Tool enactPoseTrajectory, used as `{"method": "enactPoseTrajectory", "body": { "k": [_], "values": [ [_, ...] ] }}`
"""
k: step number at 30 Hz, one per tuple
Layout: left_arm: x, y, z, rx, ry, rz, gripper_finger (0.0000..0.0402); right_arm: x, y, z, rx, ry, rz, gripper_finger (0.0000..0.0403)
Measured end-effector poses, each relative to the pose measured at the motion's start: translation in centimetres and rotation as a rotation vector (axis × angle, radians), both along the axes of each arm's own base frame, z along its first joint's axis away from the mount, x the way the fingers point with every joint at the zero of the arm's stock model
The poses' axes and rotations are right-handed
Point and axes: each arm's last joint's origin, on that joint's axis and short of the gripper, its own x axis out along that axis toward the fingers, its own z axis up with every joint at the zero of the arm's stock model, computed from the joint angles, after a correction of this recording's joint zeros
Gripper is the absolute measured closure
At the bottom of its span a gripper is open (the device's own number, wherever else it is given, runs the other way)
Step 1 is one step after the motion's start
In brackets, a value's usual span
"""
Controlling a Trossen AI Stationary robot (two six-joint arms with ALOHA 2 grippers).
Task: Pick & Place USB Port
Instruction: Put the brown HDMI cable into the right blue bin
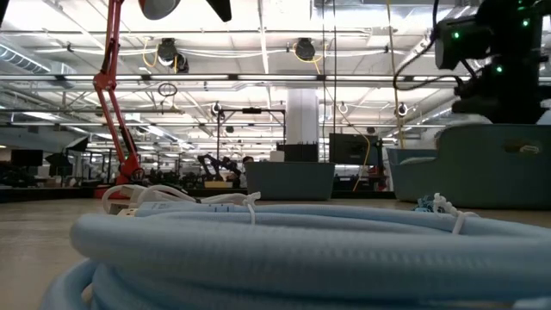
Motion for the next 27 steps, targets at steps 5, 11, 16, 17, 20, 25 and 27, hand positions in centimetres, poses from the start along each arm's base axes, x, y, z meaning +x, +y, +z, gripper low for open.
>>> {"method": "enactPoseTrajectory", "body": {
  "k": [5, 11, 16, 17, 20, 25, 27],
  "values": [
    [0.0, 0.0, 0.0, -0.002, -0.002, 0.005, 0.0387, -0.1, 0.2, -1.6, 0.04, -0.007, -0.005, 0.0403],
    [0.0, 0.0, 0.0, -0.002, -0.002, 0.005, 0.039, 0.0, 0.2, -1.8, 0.029, -0.013, -0.015, 0.0403],
    [0.0, 0.0, 0.0, -0.001, 0.0, 0.002, 0.0395, 0.1, 0.1, -1.3, 0.023, -0.022, -0.01, 0.0403],
    [0.0, 0.0, 0.0, -0.001, 0.0, 0.002, 0.0391, 0.2, 0.1, -1.0, 0.019, -0.031, -0.006, 0.0403],
    [0.0, 0.0, 0.0, -0.002, 0.0, 0.003, 0.0384, 0.6, -0.1, 0.0, 0.004, -0.062, 0.009, 0.0403],
    [0.0, 0.0, 0.0, -0.001, -0.001, 0.003, 0.0397, 1.2, -0.4, 2.2, -0.048, -0.126, 0.029, 0.0403],
    [0.0, 0.0, 0.0, -0.001, -0.001, 0.003, 0.0398, 1.4, -0.5, 3.1, -0.076, -0.15, 0.036, 0.0403]
  ]
}}
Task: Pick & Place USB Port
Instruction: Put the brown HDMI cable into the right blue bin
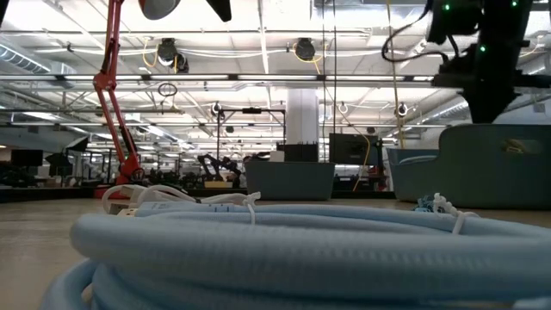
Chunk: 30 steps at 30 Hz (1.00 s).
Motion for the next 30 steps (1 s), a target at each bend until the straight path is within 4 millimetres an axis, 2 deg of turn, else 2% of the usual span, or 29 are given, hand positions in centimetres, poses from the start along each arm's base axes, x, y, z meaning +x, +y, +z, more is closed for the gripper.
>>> {"method": "enactPoseTrajectory", "body": {
  "k": [5, 8, 12, 19, 25, 30],
  "values": [
    [0.0, 0.0, 0.0, -0.001, -0.003, 0.0, 0.0384, 0.4, -0.2, 1.9, -0.049, -0.059, 0.013, 0.0403],
    [0.0, 0.0, 0.0, 0.0, -0.003, -0.001, 0.0388, 0.5, -0.2, 2.3, -0.06, -0.075, 0.012, 0.0403],
    [0.0, 0.0, 0.0, 0.0, -0.003, -0.001, 0.0399, 0.7, -0.3, 2.3, -0.055, -0.079, 0.013, 0.0403],
    [0.0, 0.0, 0.0, 0.0, -0.003, -0.001, 0.0384, 1.9, -0.6, 1.7, -0.03, -0.069, 0.044, 0.0403],
    [0.0, 0.0, 0.0, 0.001, -0.002, -0.002, 0.0399, 3.2, -1.0, 0.8, 0.004, -0.016, 0.079, 0.0403],
    [-0.1, -0.1, 0.0, 0.003, 0.009, 0.0, 0.0385, 3.5, -1.2, 0.1, -0.001, 0.036, 0.084, 0.0403]
  ]
}}
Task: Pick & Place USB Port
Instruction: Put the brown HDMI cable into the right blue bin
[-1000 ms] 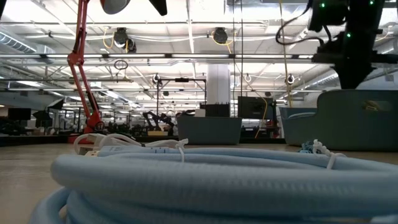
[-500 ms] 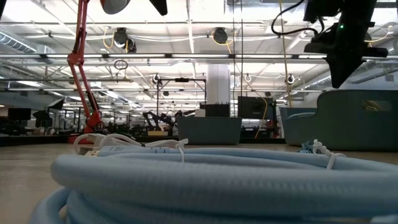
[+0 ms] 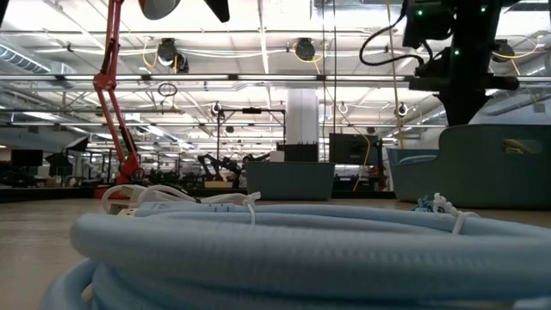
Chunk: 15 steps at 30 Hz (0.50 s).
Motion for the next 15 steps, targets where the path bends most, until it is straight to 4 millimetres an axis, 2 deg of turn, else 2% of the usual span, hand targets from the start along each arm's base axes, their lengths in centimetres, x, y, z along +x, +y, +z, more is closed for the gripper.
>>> {"method": "enactPoseTrajectory", "body": {
  "k": [9, 15],
  "values": [
    [-0.1, -0.3, 0.0, 0.002, 0.005, -0.008, 0.0398, -0.9, 0.5, -3.6, 0.088, 0.041, -0.011, 0.0403],
    [-0.1, -0.2, 0.0, 0.004, 0.007, -0.009, 0.0384, -0.4, 0.7, -4.5, 0.089, -0.023, -0.004, 0.0403]
  ]
}}
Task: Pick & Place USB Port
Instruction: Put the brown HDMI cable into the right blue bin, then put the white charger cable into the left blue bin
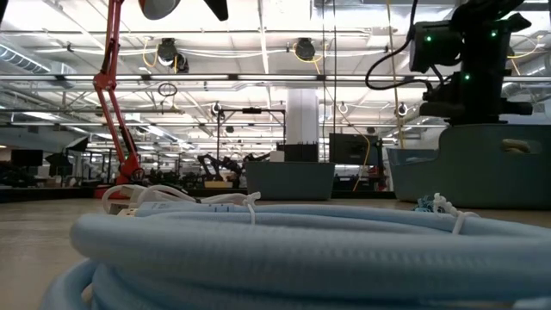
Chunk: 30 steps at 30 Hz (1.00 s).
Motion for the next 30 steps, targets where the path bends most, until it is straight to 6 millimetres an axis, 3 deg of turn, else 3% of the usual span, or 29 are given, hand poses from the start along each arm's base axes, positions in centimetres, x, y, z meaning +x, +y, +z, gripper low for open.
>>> {"method": "enactPoseTrajectory", "body": {
  "k": [8, 19, 23, 30],
  "values": [
    [0.0, 0.1, 0.0, 0.001, 0.001, -0.001, 0.0393, -0.3, 0.2, -1.4, 0.018, 0.009, -0.012, 0.0403],
    [0.0, 0.1, 0.0, 0.001, 0.001, 0.0, 0.0398, -0.5, 0.3, -1.2, 0.018, -0.003, -0.009, 0.0403],
    [0.0, 0.1, 0.0, 0.0, -0.001, 0.002, 0.0384, -0.4, 0.2, 0.1, -0.017, -0.043, -0.013, 0.0403],
    [0.1, 0.0, 0.0, -0.002, -0.006, 0.005, 0.0395, 0.2, -0.2, 4.5, -0.132, -0.136, 0.01, 0.0403]
  ]
}}
